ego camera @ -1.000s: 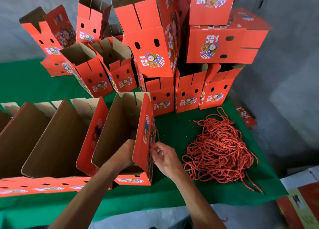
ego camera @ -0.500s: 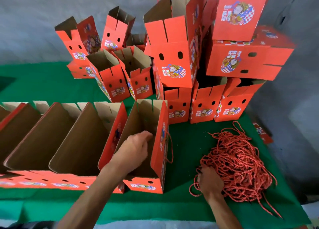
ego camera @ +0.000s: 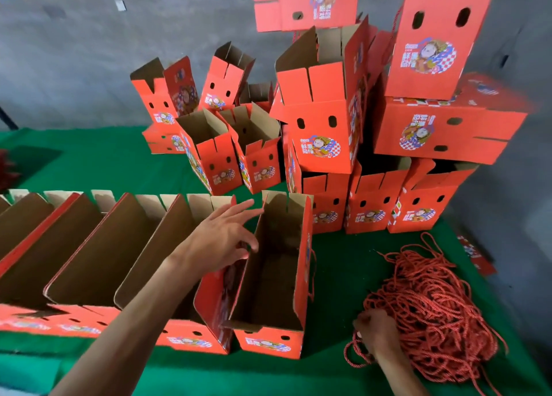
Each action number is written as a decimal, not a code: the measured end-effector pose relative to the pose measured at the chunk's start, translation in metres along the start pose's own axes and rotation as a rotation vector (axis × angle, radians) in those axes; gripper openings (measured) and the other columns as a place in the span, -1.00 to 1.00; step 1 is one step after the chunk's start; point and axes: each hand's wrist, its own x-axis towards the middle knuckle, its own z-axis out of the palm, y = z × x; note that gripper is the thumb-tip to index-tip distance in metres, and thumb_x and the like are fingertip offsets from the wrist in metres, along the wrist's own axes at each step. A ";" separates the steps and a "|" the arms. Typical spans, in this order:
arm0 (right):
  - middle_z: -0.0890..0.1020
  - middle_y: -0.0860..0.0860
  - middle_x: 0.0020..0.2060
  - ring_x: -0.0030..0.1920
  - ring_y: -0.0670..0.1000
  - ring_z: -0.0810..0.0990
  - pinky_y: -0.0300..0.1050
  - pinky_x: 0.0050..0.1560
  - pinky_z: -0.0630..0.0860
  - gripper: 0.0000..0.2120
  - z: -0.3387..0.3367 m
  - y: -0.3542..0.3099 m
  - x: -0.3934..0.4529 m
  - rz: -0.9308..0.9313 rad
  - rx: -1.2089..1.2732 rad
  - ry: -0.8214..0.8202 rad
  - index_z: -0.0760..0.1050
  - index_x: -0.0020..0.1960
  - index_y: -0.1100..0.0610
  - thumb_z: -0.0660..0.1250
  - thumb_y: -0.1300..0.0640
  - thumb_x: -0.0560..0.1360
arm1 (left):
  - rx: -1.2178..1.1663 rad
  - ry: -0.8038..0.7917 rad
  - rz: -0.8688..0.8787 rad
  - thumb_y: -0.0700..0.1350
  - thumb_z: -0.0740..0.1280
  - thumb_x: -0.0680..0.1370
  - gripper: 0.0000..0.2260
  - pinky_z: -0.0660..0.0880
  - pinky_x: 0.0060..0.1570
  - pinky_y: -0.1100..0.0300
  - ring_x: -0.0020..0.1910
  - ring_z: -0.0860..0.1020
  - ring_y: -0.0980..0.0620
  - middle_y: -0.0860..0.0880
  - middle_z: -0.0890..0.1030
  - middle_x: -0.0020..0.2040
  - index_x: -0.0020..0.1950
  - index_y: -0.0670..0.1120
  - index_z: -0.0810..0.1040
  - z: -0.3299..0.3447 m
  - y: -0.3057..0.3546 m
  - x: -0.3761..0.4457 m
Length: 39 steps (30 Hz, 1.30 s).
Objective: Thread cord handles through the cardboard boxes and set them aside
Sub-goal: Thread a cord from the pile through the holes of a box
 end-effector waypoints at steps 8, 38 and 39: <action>0.68 0.12 -0.45 -0.55 0.00 0.61 -0.29 -0.54 0.50 -0.78 -0.045 -0.005 -0.010 0.170 1.136 0.093 0.62 -0.10 0.35 0.26 0.57 0.48 | -0.158 0.070 0.217 0.06 0.46 0.56 -0.94 0.07 0.60 0.02 0.45 0.43 0.21 0.21 0.66 0.21 0.00 0.14 0.71 -0.008 0.036 0.044; 0.69 0.38 -0.07 -0.18 0.20 0.72 0.03 -0.09 0.70 -0.83 -0.035 -0.028 -0.045 -0.228 1.158 -0.173 0.59 0.10 0.44 0.36 0.33 0.60 | -0.975 -0.817 -0.499 -0.09 0.28 0.38 -0.65 0.47 -0.12 0.17 -0.19 0.60 -0.06 -0.08 0.63 -0.06 0.11 -0.22 0.52 0.046 0.095 0.135; 0.69 0.35 -0.10 -0.19 0.20 0.72 0.05 -0.09 0.69 -0.84 -0.031 -0.032 -0.044 -0.241 1.152 -0.181 0.59 0.08 0.43 0.35 0.32 0.61 | -1.018 -0.813 -0.540 -0.10 0.26 0.37 -0.72 0.39 -0.19 0.18 -0.28 0.48 -0.03 -0.10 0.54 -0.13 0.02 -0.18 0.50 0.047 0.094 0.134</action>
